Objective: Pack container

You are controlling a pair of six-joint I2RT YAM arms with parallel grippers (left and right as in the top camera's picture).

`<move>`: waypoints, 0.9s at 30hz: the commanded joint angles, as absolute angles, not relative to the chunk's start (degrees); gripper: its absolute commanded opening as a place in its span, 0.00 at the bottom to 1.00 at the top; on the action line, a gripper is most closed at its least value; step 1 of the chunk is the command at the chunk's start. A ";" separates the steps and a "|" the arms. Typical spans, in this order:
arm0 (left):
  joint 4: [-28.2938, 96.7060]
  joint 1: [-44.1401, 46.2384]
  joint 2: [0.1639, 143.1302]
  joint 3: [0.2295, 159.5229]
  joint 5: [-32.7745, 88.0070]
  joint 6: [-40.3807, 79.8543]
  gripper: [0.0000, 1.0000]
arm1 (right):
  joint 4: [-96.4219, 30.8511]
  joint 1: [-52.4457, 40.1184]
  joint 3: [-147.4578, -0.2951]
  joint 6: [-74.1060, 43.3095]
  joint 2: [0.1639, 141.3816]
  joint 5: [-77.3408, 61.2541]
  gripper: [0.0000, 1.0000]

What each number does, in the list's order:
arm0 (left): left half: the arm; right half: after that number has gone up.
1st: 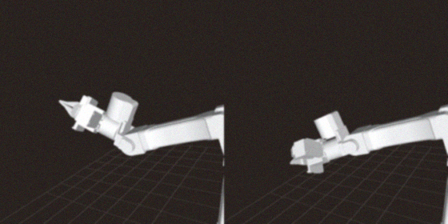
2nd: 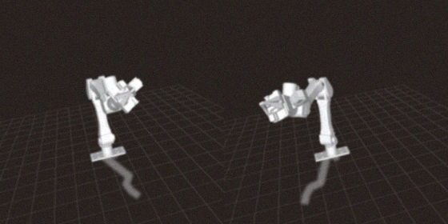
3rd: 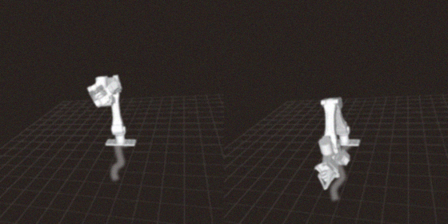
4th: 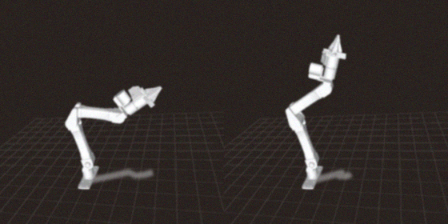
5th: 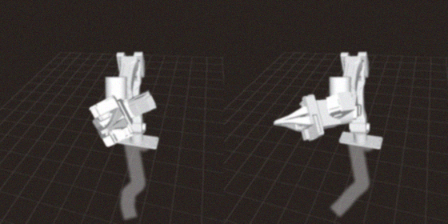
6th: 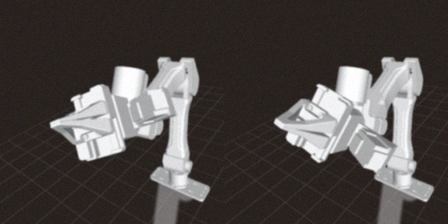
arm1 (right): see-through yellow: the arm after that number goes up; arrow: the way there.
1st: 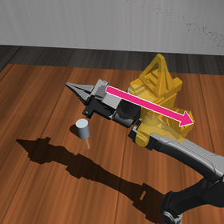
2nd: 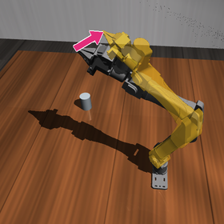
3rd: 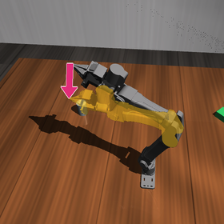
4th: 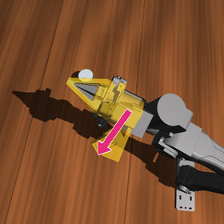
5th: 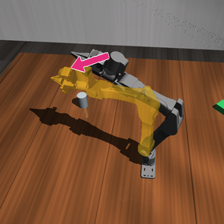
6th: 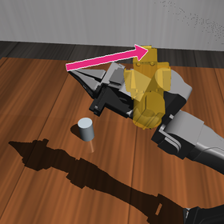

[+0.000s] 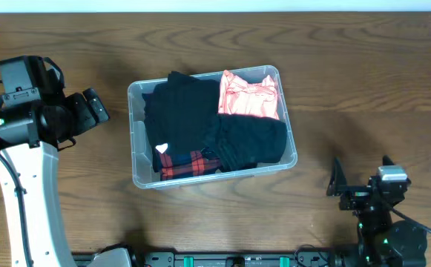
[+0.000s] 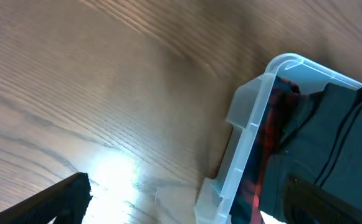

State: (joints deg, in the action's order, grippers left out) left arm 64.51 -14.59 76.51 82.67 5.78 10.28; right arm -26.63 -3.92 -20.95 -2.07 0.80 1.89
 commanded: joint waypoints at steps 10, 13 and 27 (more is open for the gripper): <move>64.69 -14.87 76.77 83.48 5.50 9.54 0.98 | -12.14 -3.29 -12.16 -1.21 0.32 1.02 0.99; 64.69 -14.87 76.77 83.48 5.50 9.54 0.98 | -8.75 -3.33 -9.89 -1.23 0.32 1.02 0.99; 64.69 -14.87 76.77 83.48 5.50 9.54 0.98 | 6.59 -3.40 -0.23 -3.18 0.32 1.02 0.99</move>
